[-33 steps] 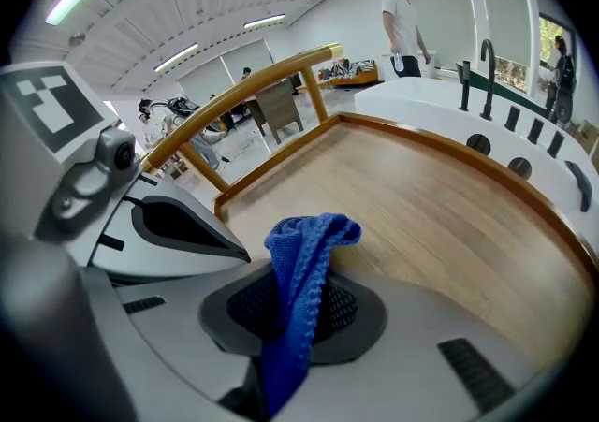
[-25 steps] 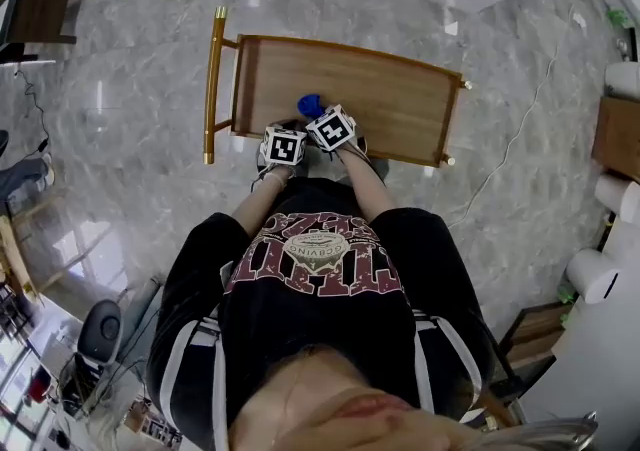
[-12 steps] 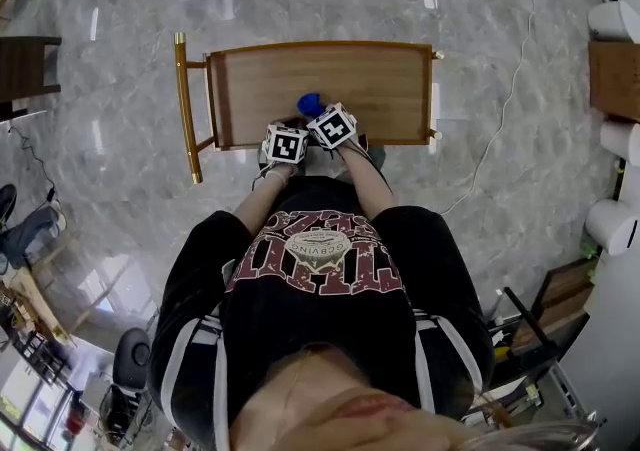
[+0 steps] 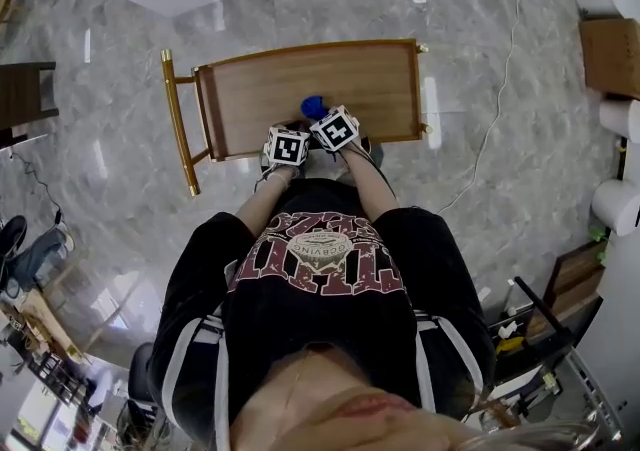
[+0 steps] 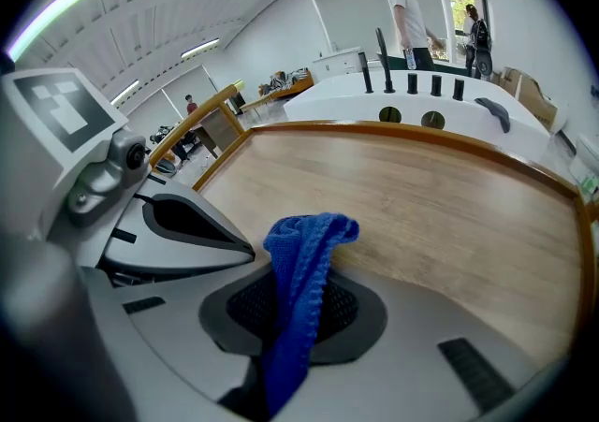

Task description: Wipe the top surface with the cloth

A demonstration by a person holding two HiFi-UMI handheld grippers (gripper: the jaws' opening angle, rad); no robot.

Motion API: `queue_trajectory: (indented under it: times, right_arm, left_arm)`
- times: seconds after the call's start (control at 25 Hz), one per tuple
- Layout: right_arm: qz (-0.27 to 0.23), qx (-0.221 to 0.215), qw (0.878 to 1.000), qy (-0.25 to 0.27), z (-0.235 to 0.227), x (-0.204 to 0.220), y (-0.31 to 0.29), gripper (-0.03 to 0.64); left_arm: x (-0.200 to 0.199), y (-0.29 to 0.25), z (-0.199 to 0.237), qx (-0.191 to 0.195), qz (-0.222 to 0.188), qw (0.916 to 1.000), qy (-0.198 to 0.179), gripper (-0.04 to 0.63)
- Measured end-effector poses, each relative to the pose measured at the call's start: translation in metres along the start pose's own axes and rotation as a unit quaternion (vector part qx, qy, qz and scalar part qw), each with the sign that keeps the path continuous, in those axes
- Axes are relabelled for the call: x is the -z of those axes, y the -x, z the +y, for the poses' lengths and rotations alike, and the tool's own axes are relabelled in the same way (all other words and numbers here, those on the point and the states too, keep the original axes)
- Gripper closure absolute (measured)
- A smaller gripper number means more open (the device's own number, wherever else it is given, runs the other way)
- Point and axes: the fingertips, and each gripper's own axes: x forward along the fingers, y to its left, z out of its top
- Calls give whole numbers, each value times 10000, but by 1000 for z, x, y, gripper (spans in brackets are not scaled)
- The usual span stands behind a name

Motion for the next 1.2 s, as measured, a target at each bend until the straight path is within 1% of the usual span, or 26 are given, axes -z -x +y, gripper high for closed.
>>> queue_trajectory:
  times: [0.08, 0.28, 0.4, 0.48, 0.6, 0.72, 0.88, 1.04, 1.2]
  right_arm:
    - [9, 44, 10000, -35, -5, 2, 3, 551]
    - [14, 52, 9999, -117, -13, 8, 8, 551]
    - [6, 12, 10000, -68, -12, 6, 8, 551]
    - [69, 71, 9999, -69, -16, 8, 11, 551]
    - [82, 149, 9997, -154, -26, 9, 15, 551]
    - [35, 154, 9995, -281, -31, 10, 17, 551]
    - [20, 248, 9989, -386, -38, 16, 22, 551]
    - [0, 181, 9987, -473, -42, 19, 26, 549]
    - [-5, 251, 9982, -551, -49, 23, 32, 551]
  left_arm:
    - [0, -1, -2, 9, 84, 10000, 41, 548]
    - [-4, -6, -9, 53, 133, 9998, -109, 548]
    - [-11, -5, -12, 101, 81, 9997, -185, 548]
    - [-14, -5, -13, 85, 98, 9997, -230, 548]
    - [-18, -10, -16, 93, 160, 9994, -293, 548]
    - [-22, -15, -21, 198, 112, 9991, -359, 548]
    - [-20, -18, -30, 249, 244, 9985, -429, 548]
    - [-22, -24, -41, 322, 304, 9979, -477, 548]
    - [-27, -27, -47, 349, 308, 9971, -595, 548]
